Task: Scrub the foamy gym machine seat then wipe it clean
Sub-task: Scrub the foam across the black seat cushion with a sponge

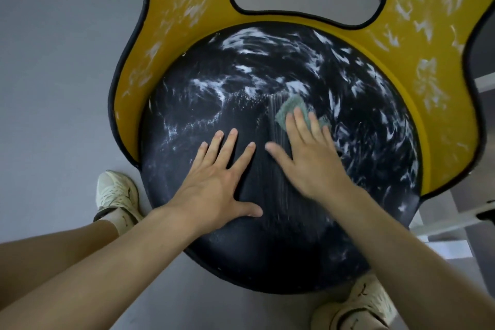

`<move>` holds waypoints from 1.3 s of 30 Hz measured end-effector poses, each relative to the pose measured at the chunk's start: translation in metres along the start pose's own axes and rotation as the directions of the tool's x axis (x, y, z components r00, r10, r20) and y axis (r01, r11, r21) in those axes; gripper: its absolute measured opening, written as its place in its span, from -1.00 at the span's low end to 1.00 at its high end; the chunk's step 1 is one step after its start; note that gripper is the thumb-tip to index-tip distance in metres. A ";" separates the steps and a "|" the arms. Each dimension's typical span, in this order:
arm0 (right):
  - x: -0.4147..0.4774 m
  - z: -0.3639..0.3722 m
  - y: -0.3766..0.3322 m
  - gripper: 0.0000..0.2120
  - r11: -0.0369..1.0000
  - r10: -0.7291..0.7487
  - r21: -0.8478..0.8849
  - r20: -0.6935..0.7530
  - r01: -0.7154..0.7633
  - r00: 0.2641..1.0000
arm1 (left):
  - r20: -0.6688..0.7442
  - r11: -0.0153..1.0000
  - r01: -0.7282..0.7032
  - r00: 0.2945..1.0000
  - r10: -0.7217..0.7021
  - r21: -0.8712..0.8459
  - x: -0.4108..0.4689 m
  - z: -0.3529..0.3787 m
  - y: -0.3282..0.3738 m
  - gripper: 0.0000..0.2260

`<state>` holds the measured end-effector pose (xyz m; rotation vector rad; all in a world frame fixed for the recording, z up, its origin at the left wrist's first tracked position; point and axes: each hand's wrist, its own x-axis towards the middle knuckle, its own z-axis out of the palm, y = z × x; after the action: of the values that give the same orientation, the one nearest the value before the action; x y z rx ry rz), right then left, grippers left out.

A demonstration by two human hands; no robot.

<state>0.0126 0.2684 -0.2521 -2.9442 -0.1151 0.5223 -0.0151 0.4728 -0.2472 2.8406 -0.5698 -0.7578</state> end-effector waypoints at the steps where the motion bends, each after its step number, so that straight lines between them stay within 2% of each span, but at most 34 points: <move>1: 0.016 -0.008 0.000 -0.17 1.000 0.012 0.007 0.010 -0.012 1.000 | 0.002 1.000 0.001 1.000 -0.001 0.002 0.000 -0.001 0.001 0.07; 4: 0.018 -0.014 0.000 -0.19 0.999 0.025 0.020 0.016 -0.025 1.000 | 0.012 1.000 -0.004 1.000 0.004 0.006 0.001 -0.003 0.002 0.08; 7: -0.043 0.009 -0.005 -0.17 0.999 -0.041 -0.031 -0.007 0.041 0.999 | 0.006 1.000 -0.005 1.000 0.005 -0.013 0.002 -0.003 0.002 0.08; 10: -0.121 0.041 -0.007 -0.16 0.994 -0.108 -0.034 0.030 0.109 0.994 | -0.009 1.000 -0.010 1.000 0.010 -0.015 0.002 -0.001 0.001 0.07; 13: -0.149 0.057 -0.008 -0.21 0.991 -0.130 -0.031 0.049 0.131 0.990 | -0.018 1.000 -0.016 1.000 0.015 -0.008 0.000 0.002 -0.002 0.04; 16: -0.121 0.045 -0.011 -0.19 0.992 -0.126 -0.008 0.038 0.126 0.991 | -0.039 1.000 -0.023 0.999 0.023 -0.012 -0.003 0.004 -0.004 0.02; 20: -0.025 0.013 -0.011 -0.17 0.996 -0.087 -0.009 -0.018 0.087 0.996 | -0.054 0.999 -0.029 0.998 0.030 0.016 -0.006 0.005 -0.008 0.00; 25: 0.075 -0.019 -0.023 -0.23 0.999 -0.029 0.038 -0.009 0.030 1.000 | -0.036 0.999 -0.017 0.999 0.019 0.052 -0.009 0.002 -0.009 0.00; 28: 0.051 -0.012 -0.028 -0.24 0.998 -0.045 0.034 -0.034 0.047 0.998 | -0.024 0.999 -0.020 0.999 0.021 0.043 -0.007 0.000 -0.009 0.01; 31: -0.031 0.015 -0.028 -0.25 0.990 -0.136 0.022 -0.040 0.137 0.990 | -0.042 1.000 -0.014 0.999 0.014 0.017 -0.006 0.000 -0.009 0.03; 34: -0.102 0.038 -0.027 -0.28 0.985 -0.172 -0.019 0.015 0.172 0.985 | -0.066 1.000 0.000 0.998 -0.001 -0.016 -0.010 0.003 -0.011 0.02; 36: -0.109 0.039 -0.028 -0.28 0.987 -0.157 -0.034 0.056 0.159 0.986 | -0.083 1.000 0.010 0.996 -0.012 -0.026 -0.014 0.005 -0.013 0.02; 39: -0.066 0.024 -0.036 -0.24 0.986 -0.164 -0.001 0.047 0.164 0.985 | -0.095 0.999 0.035 0.995 -0.036 -0.009 -0.019 0.007 -0.019 0.02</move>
<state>-0.0596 0.3001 -0.2462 -2.8939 -0.3617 0.5670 -0.0277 0.4974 -0.2488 2.8687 -0.5026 -0.6242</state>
